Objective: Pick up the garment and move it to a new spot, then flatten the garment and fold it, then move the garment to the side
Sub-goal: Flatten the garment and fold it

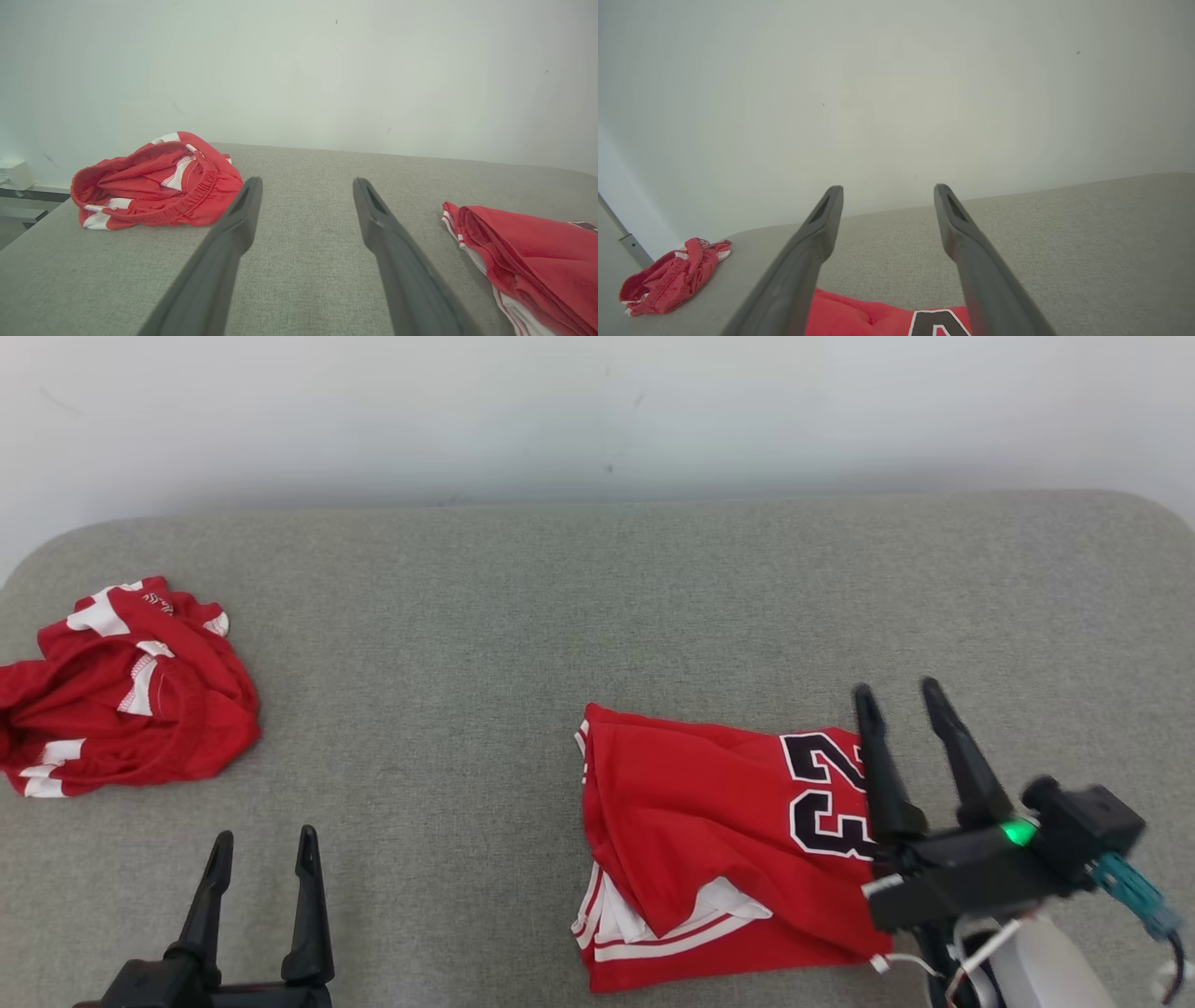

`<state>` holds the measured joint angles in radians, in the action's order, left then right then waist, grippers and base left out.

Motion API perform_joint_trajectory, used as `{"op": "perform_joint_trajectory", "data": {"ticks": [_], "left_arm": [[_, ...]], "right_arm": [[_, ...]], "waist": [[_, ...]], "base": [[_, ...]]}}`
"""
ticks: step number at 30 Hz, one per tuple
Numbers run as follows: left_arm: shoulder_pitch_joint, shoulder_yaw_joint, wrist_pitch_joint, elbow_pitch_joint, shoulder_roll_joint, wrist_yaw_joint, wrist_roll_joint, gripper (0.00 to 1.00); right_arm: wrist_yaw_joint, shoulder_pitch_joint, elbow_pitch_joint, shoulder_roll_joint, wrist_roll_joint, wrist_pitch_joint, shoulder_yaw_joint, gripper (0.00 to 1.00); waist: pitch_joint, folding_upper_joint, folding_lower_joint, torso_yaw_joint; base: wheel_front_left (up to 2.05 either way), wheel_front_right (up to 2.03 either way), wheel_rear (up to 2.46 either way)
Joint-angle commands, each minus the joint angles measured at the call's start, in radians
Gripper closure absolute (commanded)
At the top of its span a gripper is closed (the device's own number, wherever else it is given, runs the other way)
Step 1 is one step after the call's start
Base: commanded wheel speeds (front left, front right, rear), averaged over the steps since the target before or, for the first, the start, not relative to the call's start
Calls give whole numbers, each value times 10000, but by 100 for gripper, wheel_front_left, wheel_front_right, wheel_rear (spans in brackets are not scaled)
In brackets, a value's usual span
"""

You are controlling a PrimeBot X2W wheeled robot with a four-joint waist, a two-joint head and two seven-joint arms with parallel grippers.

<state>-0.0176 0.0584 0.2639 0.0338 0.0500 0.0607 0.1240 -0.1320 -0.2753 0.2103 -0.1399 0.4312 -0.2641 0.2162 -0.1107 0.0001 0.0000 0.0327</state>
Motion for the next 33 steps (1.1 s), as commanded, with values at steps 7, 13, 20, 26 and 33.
{"op": "perform_joint_trajectory", "data": {"ticks": [7,13,20,26,33], "left_arm": [[12,-2,3,-116,7,-14,-81,0],[-30,-72,5,-133,7,-47,-111,0],[-70,-235,5,-85,5,13,-201,0],[-94,-986,3,86,5,324,-34,0],[-81,-3087,3,1052,10,615,107,0]], "right_arm": [[28,1541,-849,32,-611,0,-1264,0],[28,2288,-1187,321,-1016,0,-1528,0],[28,2548,-1154,513,-1185,1,-1494,0],[29,2543,-1124,519,-1204,-1,-1476,0],[29,2334,-1032,452,-1187,-1,-1389,0]], "waist": [[85,-1,0,-206],[119,-1,0,-282],[222,-1,0,-327],[248,-1,0,-287],[143,-1,0,-414]], "base": [[0,0,0],[0,0,0],[0,0,0],[0,0,0],[0,0,0]]}}
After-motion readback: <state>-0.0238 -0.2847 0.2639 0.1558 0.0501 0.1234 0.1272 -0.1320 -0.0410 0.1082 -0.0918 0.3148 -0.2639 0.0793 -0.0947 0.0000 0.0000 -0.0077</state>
